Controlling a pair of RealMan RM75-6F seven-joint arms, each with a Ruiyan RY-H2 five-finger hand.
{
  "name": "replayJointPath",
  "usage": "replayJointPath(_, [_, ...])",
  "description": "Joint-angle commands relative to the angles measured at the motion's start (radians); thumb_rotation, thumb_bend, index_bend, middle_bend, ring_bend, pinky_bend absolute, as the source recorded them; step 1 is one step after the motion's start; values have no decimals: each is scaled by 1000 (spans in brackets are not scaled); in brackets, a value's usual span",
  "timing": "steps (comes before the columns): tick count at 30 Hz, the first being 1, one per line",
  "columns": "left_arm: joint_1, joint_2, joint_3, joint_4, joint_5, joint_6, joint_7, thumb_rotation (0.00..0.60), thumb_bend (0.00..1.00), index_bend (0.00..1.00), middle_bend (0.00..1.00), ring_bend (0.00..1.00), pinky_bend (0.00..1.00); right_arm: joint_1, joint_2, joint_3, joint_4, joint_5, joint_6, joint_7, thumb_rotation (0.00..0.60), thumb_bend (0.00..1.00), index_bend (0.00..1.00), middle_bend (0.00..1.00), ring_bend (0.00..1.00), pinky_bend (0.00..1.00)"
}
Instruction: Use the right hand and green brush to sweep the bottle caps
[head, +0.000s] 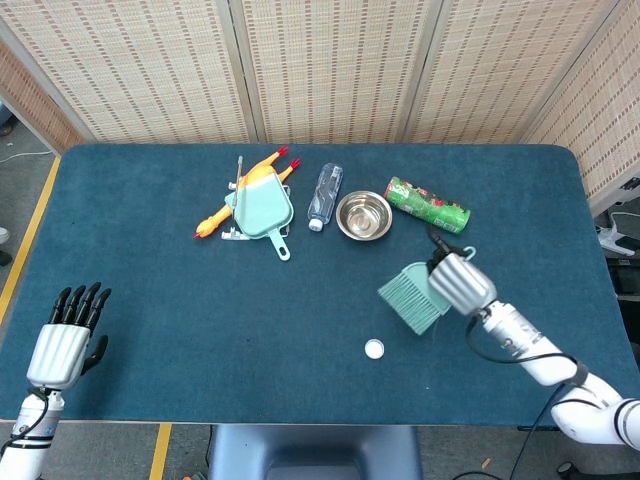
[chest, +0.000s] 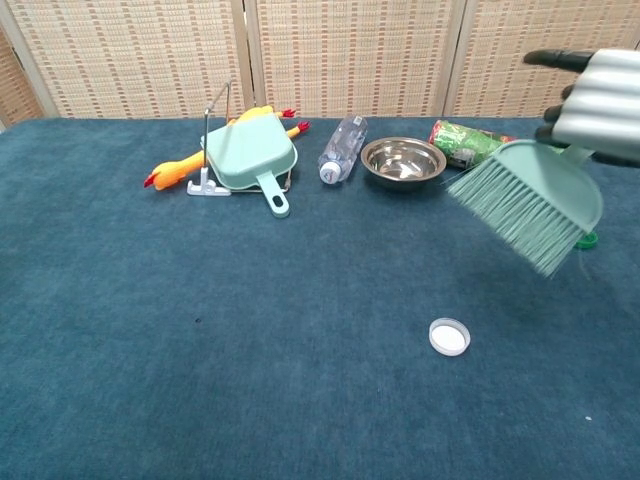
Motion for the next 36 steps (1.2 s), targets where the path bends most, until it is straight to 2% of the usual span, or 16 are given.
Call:
replayJointPath(1, [-2,1,1,1,0,-4,-5,600,441,0,0,0,51,56,-40,-15,-97,-80,-95,-147,600,434,889,839,568,9])
replayJointPath(6, [4,11,6,-10,13,15,-15,600,441,0,0,0,51,64,-80,-20,-143,-90,-169,-275,600,434,889,839,568,9])
replayJointPath(10, [5,15,2,-7,10,20,-28,600,441,0,0,0,51,67,-86,-11,-177,-45,-246,-385,600,433,889,839,568,8])
replayJointPath(20, [5,15,2,-7,10,19,-27,600,443,0,0,0,51,73,-109,29,-205,44,-307,-699,600,428,888,839,561,7])
replayJointPath(29, [3,19,2,-13,11,15,-30,600,446,0,0,0,50,60,-138,54,-268,218,-272,-1021,600,426,888,839,551,6])
replayJointPath(36, [5,25,2,-20,15,25,-29,600,447,0,0,0,51,43,-150,22,-264,325,-195,-1170,600,424,888,839,551,1])
